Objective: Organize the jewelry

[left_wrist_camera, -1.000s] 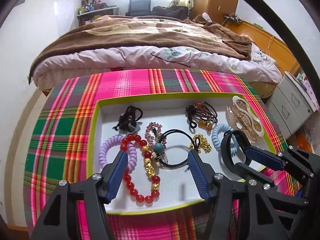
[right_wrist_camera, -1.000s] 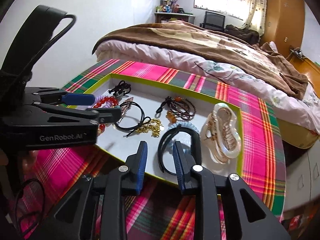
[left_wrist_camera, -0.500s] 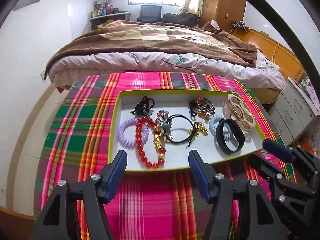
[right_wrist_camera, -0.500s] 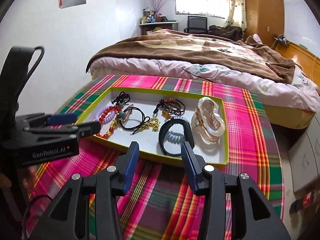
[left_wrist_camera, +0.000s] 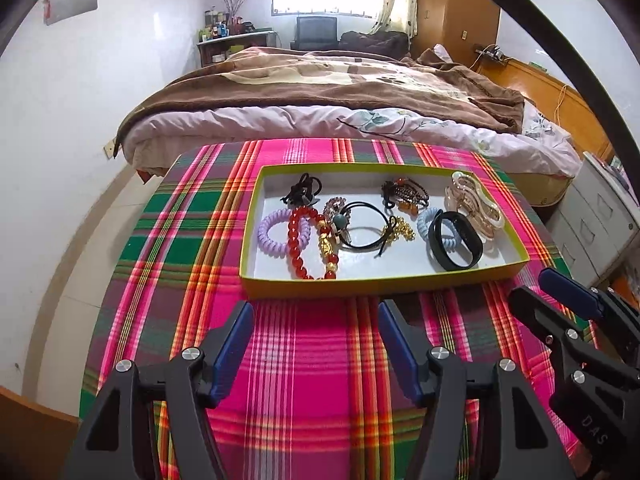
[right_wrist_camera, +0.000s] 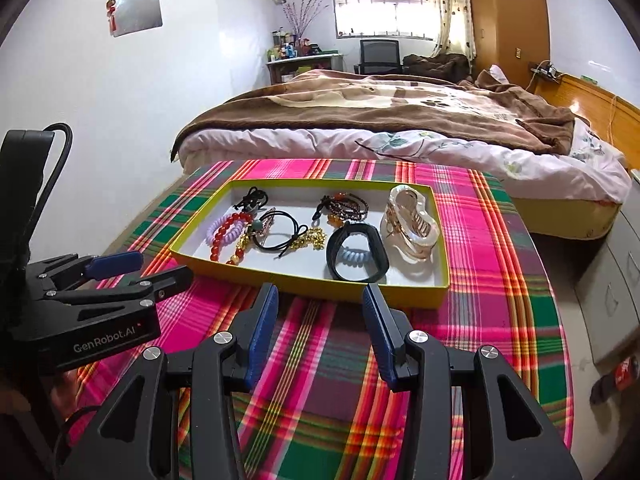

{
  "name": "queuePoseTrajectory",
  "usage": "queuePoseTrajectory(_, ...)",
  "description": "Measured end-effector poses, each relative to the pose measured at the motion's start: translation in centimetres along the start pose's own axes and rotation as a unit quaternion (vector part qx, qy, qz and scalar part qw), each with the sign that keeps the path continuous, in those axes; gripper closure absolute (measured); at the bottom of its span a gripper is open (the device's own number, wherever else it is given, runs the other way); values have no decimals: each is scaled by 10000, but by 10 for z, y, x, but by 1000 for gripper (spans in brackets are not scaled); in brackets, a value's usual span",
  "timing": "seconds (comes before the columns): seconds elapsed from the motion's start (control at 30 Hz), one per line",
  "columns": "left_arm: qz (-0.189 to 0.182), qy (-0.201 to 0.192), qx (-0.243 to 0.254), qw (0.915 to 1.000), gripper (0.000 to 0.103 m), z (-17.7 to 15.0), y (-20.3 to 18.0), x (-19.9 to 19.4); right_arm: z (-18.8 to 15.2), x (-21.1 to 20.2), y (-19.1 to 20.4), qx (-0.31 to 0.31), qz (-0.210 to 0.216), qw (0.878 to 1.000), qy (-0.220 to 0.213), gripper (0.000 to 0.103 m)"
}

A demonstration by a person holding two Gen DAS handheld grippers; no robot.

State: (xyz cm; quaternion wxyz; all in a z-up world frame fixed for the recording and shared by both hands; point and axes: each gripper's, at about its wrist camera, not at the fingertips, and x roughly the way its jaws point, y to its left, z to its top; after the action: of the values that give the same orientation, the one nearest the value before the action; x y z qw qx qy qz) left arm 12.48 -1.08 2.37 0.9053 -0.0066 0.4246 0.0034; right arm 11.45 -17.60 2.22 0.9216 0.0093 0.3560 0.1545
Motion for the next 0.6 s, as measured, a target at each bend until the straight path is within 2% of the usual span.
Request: queuePoseTrajectory(0.6,178,-137,-45,9997,39,-14,-2,-14,-12,-9,4,3,12,10000,-46,58)
